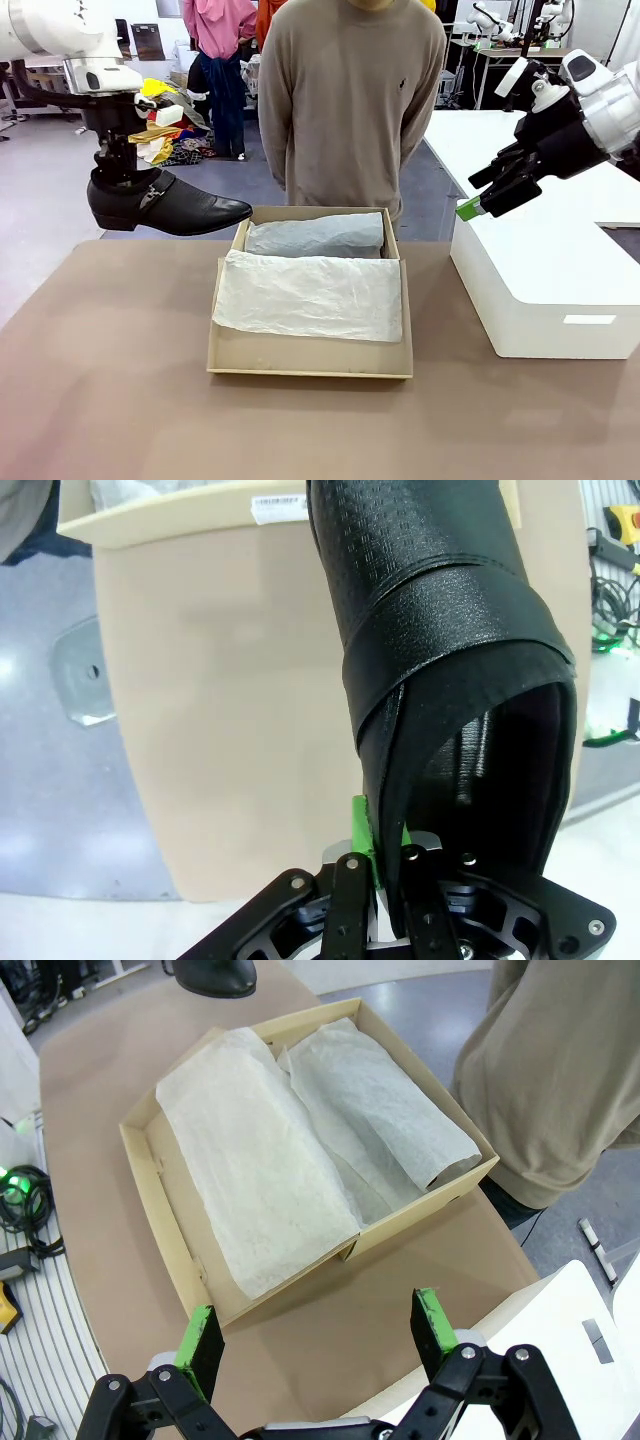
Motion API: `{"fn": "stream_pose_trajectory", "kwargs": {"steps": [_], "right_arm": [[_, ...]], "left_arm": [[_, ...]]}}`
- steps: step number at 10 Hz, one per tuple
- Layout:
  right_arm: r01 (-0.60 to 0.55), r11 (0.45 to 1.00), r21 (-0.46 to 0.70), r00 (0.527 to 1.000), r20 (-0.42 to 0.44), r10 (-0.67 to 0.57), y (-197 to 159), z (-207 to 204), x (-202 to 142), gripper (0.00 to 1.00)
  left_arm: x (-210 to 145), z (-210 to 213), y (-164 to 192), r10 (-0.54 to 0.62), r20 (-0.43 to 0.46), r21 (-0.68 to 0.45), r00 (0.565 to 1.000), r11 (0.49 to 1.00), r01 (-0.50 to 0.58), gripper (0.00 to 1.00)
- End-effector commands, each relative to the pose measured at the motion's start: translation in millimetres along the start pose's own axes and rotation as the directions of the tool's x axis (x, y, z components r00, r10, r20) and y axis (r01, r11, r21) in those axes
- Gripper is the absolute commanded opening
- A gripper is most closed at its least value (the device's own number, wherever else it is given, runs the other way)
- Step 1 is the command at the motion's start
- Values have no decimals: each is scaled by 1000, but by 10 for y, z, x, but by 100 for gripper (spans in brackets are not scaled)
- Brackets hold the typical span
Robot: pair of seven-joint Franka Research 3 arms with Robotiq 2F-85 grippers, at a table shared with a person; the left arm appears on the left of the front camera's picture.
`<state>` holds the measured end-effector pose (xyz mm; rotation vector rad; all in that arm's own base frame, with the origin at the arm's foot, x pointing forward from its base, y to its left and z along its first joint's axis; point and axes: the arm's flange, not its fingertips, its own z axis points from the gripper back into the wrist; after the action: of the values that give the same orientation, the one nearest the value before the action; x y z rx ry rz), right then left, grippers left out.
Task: Pack the shoes into the box.
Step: Place the other shoe of the Shoes into the Shoes Box.
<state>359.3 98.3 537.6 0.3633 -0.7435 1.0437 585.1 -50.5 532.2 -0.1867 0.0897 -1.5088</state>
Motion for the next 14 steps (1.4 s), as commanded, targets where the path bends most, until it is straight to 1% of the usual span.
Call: {"fn": "stream_pose_trajectory", "kwargs": {"steps": [1,3,4,5,6,7,8,10,11,12,13,14], "right_arm": [[-11,1000,13,1000,21,11,-25,-15,-1,100],[-11,1000,13,1000,21,11,-25,-15,-1,100],[-11,1000,13,1000,21,11,-25,-15,-1,100],[-11,1000,13,1000,21,11,-25,-15,-1,100],[-11,1000,13,1000,21,11,-25,-15,-1,100],[-11,1000,13,1000,21,11,-25,-15,-1,100],[-11,1000,13,1000,21,11,-25,-15,-1,100],[-11,1000,13,1000,21,11,-25,-15,-1,100],[-11,1000,13,1000,21,11,-25,-15,-1,100],[-11,1000,13,1000,21,11,-25,-15,-1,100],[-11,1000,13,1000,21,11,-25,-15,-1,100],[-11,1000,13,1000,21,11,-25,-15,-1,100]], "left_arm": [[-87,21,0,16,9,3,1000,1000,-16,0],[-42,-6,11,7,1,-1,1000,1000,-7,0],[13,18,-31,189,28,36,982,981,-190,0],[61,41,-91,357,39,53,933,932,-359,0],[108,37,-168,514,47,94,857,851,-516,0],[159,39,-250,610,68,102,789,783,-614,0],[227,42,-320,714,69,103,697,689,-717,0],[382,73,-446,834,135,141,536,519,-843,0],[470,101,-523,855,150,137,497,480,-867,0],[538,99,-561,884,154,120,442,427,-896,0],[575,67,-567,903,143,109,406,393,-913,0],[574,47,-573,892,129,130,433,418,-899,0]]}}
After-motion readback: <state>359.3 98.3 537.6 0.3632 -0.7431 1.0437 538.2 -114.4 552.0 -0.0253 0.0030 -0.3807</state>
